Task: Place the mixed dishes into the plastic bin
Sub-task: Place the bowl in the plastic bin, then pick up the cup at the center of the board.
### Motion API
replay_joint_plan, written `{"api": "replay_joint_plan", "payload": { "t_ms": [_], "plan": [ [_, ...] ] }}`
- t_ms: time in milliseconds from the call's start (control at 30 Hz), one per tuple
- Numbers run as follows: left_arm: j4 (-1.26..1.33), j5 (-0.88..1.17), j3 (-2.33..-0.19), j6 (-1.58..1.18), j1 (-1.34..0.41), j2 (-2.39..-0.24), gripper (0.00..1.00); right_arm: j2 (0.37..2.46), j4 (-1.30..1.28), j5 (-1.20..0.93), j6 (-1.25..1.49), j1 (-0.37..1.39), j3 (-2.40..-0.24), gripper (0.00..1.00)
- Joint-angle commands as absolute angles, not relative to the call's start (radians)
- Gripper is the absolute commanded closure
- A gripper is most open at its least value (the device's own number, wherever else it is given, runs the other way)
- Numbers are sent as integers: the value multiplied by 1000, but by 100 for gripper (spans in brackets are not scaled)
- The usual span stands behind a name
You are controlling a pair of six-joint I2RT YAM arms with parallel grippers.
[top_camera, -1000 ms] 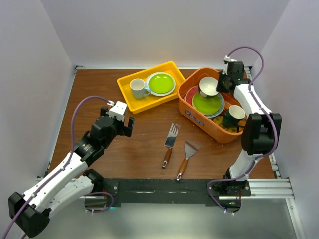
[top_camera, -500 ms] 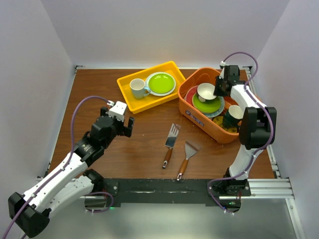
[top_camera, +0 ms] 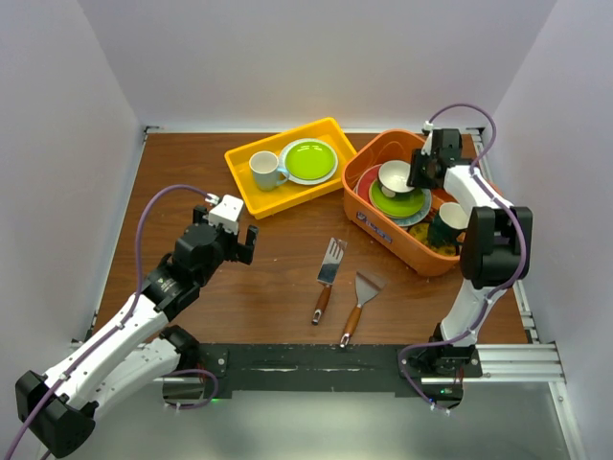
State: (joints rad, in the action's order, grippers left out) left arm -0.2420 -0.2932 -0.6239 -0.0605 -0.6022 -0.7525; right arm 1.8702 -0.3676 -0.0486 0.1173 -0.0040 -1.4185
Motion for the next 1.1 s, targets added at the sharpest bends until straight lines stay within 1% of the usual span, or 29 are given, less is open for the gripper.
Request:
{"api": "replay_joint_plan", "payload": {
  "t_ms": [0, 67, 100, 133, 200, 267, 300, 367, 433, 500, 533, 567, 633, 700, 800, 867, 900, 933, 1067],
  "plan": [
    [-198, -279, -621, -64, -597, -741, 1, 1786, -321, -77, 97, -28, -1402, 57],
    [-196, -279, -623, -64, -597, -741, 1, 1761, -316, -81, 88, -31, -1391, 57],
    [-198, -279, -623, -63, -597, -741, 2, 1753, -316, -84, 86, -29, -1391, 54],
    [-198, -278, -623, -63, -595, -742, 2, 1746, -314, -86, 83, -31, -1387, 53],
    [-198, -275, -623, -64, -597, -741, 2, 1718, -308, -94, 77, -32, -1376, 46],
    [-198, -272, -623, -63, -597, -741, 1, 1685, -301, -109, 66, -35, -1361, 44],
    [-198, -272, -623, -61, -597, -741, 1, 1674, -296, -113, 64, -37, -1356, 41],
    [-198, -270, -623, -61, -597, -741, 1, 1639, -293, -120, 58, -38, -1342, 38],
    [-199, -270, -623, -61, -597, -741, 2, 1615, -290, -127, 48, -37, -1330, 33],
    [-199, -270, -623, -61, -595, -741, 1, 1574, -288, -144, 28, -38, -1321, 32],
    [-198, -270, -623, -61, -597, -739, 1, 1557, -290, -156, 14, -38, -1313, 29],
    [-199, -271, -623, -61, -597, -739, 1, 1540, -291, -170, -20, -38, -1307, 29],
    [-201, -272, -623, -61, -597, -736, 1, 1484, -305, -241, -67, -41, -1289, 28],
    [-201, -272, -623, -61, -597, -732, 1, 1438, -319, -329, -136, -46, -1269, 25],
    [-198, -270, -623, -60, -595, -730, 1, 1342, -316, -426, -204, -55, -1215, 25],
    [-199, -268, -623, -60, -595, -732, 1, 1280, -313, -506, -242, -58, -1175, 21],
    [-199, -267, -623, -60, -595, -732, 1, 1261, -314, -529, -255, -60, -1163, 21],
    [-201, -265, -624, -60, -595, -730, 1, 1241, -318, -566, -267, -61, -1143, 16],
    [-201, -265, -623, -63, -597, -726, 1, 1151, -316, -629, -317, -63, -1097, 7]
  ]
}}
